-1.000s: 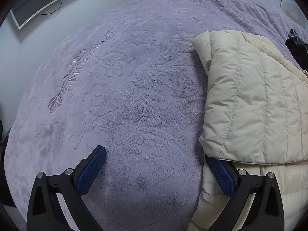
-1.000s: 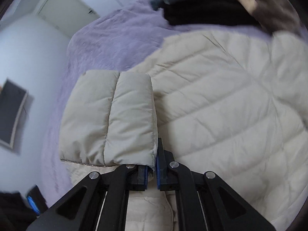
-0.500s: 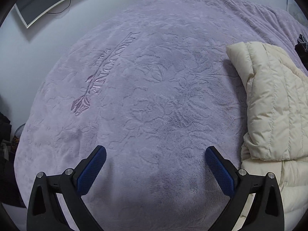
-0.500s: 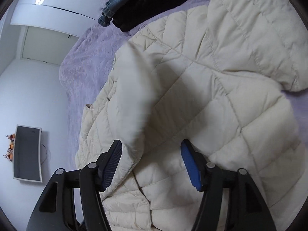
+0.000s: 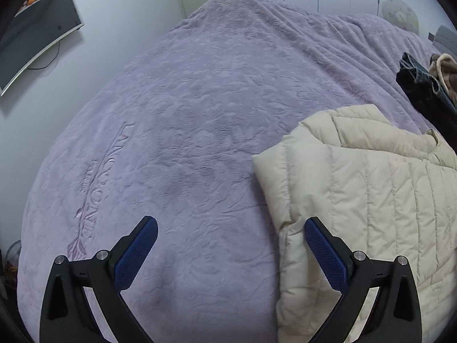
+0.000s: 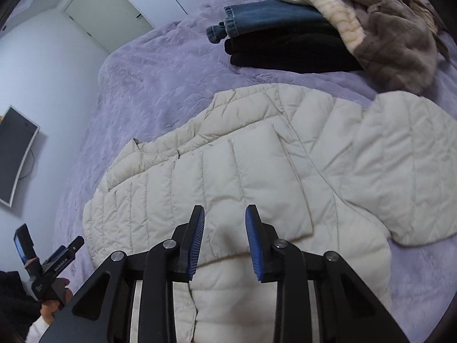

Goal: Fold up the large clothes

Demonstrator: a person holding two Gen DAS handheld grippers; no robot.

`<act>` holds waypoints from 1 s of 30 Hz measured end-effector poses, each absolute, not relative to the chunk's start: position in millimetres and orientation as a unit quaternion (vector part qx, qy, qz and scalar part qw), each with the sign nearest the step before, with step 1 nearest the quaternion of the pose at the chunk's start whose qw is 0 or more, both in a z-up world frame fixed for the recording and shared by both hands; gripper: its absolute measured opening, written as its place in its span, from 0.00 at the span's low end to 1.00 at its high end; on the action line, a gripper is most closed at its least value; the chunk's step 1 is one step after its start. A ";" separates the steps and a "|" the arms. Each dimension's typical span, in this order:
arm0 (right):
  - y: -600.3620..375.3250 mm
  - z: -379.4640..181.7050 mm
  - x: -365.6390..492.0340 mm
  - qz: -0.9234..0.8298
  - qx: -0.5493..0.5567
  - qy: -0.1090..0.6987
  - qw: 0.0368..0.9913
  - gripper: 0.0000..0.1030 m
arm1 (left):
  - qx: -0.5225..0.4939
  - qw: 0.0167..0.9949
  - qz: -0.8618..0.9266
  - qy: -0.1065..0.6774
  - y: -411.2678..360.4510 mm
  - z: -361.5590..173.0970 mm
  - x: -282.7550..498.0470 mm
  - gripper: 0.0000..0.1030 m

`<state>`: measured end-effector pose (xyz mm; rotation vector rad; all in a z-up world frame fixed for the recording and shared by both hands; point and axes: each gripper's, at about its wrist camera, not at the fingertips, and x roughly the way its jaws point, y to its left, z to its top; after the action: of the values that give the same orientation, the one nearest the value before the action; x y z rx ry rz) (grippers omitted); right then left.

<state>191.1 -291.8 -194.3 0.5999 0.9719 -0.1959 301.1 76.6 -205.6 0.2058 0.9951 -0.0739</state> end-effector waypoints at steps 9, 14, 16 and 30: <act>-306.8 -246.5 157.6 -0.116 0.326 0.504 0.791 0.28 | 0.120 0.855 -0.034 0.503 69.4 -234.9 298.8 1.00; -313.6 -240.3 161.7 -0.135 0.301 0.502 0.800 0.28 | 0.122 0.852 -0.027 0.508 66.6 -236.4 300.0 1.00; -322.2 -238.8 163.5 -0.151 0.293 0.505 0.798 0.28 | 0.120 0.851 -0.024 0.510 65.5 -233.7 298.7 1.00; -340.1 -218.8 123.1 -0.118 0.346 0.514 0.776 0.47 | 0.082 0.838 0.007 0.539 99.7 -203.5 254.3 1.00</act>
<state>123.1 -340.1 -218.8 0.7493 1.1134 -0.2558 254.3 99.7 -203.5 0.1735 1.1402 0.0154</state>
